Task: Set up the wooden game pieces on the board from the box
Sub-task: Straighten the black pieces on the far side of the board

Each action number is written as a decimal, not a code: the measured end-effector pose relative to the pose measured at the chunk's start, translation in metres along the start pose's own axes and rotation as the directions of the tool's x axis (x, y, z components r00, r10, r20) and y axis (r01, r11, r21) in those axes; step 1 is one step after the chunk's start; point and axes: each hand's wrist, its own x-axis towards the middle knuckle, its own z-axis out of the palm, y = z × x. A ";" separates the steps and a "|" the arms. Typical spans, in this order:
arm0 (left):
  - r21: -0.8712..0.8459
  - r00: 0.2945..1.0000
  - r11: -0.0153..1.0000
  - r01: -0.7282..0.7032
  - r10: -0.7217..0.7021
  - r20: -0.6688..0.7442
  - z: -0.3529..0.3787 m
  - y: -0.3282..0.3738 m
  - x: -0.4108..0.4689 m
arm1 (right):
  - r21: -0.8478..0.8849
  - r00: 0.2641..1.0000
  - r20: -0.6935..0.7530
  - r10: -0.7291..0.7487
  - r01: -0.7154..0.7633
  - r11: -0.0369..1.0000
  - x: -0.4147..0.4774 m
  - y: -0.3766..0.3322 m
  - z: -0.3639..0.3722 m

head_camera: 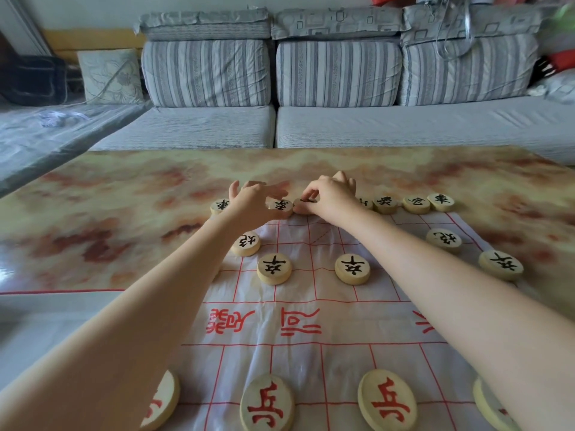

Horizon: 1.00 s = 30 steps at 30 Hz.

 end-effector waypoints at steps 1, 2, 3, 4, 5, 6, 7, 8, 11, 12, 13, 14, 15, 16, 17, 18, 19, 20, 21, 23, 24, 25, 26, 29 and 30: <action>-0.021 1.000 1.000 -0.008 0.008 -0.011 -0.001 -0.002 0.000 | -0.015 1.000 -0.014 -0.007 0.006 1.000 0.000 -0.001 0.001; -0.041 1.000 0.999 -0.009 0.009 -0.021 -0.001 -0.003 0.000 | -0.023 1.000 -0.024 -0.005 0.004 1.000 0.001 -0.002 0.000; -0.054 1.000 0.998 -0.007 0.005 -0.028 -0.001 -0.004 -0.001 | -0.026 1.000 -0.028 0.001 -0.002 1.000 0.002 -0.002 0.001; -0.060 1.000 0.998 -0.003 0.001 -0.031 -0.001 -0.004 -0.001 | -0.028 1.000 -0.022 0.006 -0.007 1.000 0.003 -0.002 0.000; -0.062 0.999 0.998 -0.003 0.001 -0.032 0.000 -0.005 -0.001 | -0.030 1.000 -0.008 0.015 -0.015 0.999 0.004 -0.002 0.001; -0.065 1.000 0.998 -0.004 0.002 -0.031 0.001 -0.005 -0.001 | -0.027 1.000 0.011 0.026 -0.025 0.999 0.006 -0.001 0.002; -0.068 0.999 0.998 -0.006 0.004 -0.032 0.001 -0.005 -0.002 | -0.017 0.999 0.026 0.040 -0.040 0.999 0.006 0.000 0.003; -0.069 1.000 0.998 -0.005 0.003 -0.030 0.001 -0.005 -0.001 | 0.006 0.998 0.038 0.055 -0.055 0.998 0.006 0.001 0.004; -0.072 1.000 0.997 0.000 -0.002 -0.028 0.002 -0.005 -0.001 | 0.097 0.997 0.049 0.063 -0.067 0.993 0.004 0.007 0.003; -0.074 1.000 0.997 0.001 -0.003 -0.027 0.002 -0.004 -0.001 | 0.120 0.998 0.047 0.044 -0.049 0.992 0.002 0.008 0.002; -0.073 1.000 0.997 0.004 -0.006 -0.029 0.001 -0.004 -0.001 | 0.143 0.999 0.044 0.021 -0.027 0.989 0.001 0.008 0.001; -0.073 0.999 0.997 0.009 -0.011 -0.030 0.001 -0.003 0.000 | 0.168 0.999 0.037 0.008 -0.014 0.986 0.000 0.008 0.000; -0.074 0.999 0.997 0.014 -0.016 -0.030 0.001 -0.003 0.000 | 0.184 1.000 0.025 0.007 -0.011 0.983 0.000 0.007 -0.001; -0.078 0.999 0.997 0.018 -0.020 -0.029 0.001 -0.003 0.000 | 0.183 1.000 0.021 0.018 -0.021 0.983 0.001 0.007 0.000; -0.082 0.999 0.996 0.019 -0.022 -0.030 0.001 -0.003 0.000 | 0.160 0.999 0.020 0.026 -0.029 0.987 0.001 0.006 0.000; -0.086 0.999 0.996 0.019 -0.021 -0.031 0.001 -0.003 0.000 | 0.117 0.999 0.026 0.032 -0.035 0.992 0.002 0.005 0.001; -0.089 0.999 0.996 0.016 -0.019 -0.033 0.002 -0.003 -0.001 | 0.064 0.999 0.030 0.034 -0.036 0.997 0.002 0.004 0.001; -0.091 0.999 0.996 0.012 -0.015 -0.035 0.002 -0.003 -0.001 | 0.023 0.999 0.031 0.042 -0.043 0.999 0.002 0.003 0.002; -0.092 0.999 0.996 0.012 -0.015 -0.035 0.002 -0.004 -0.001 | 0.003 0.998 0.027 0.050 -0.050 0.999 0.002 0.001 0.002; -0.088 0.999 0.996 0.021 -0.024 -0.035 0.002 -0.004 -0.001 | 0.001 0.998 0.021 0.059 -0.059 0.998 0.001 0.000 0.002; -0.085 0.999 0.996 0.027 -0.030 -0.032 0.002 -0.004 -0.001 | 0.004 0.998 0.021 0.057 -0.057 0.998 0.000 0.000 0.002; -0.080 0.999 0.996 0.029 -0.032 -0.029 0.002 -0.004 -0.001 | 0.008 0.998 0.017 0.054 -0.054 0.999 -0.001 0.001 0.002; -0.074 0.999 0.997 0.032 -0.034 -0.027 0.001 -0.003 0.000 | 0.015 0.998 0.016 0.056 -0.056 0.998 -0.001 0.001 0.001; -0.064 0.998 0.997 0.053 -0.055 -0.035 0.001 0.000 -0.001 | -0.005 0.998 0.009 0.055 -0.055 0.998 -0.003 0.000 0.000; -0.063 0.998 0.996 0.056 -0.059 -0.038 0.001 0.001 -0.001 | -0.011 0.998 0.012 0.056 -0.055 0.998 -0.004 0.000 -0.001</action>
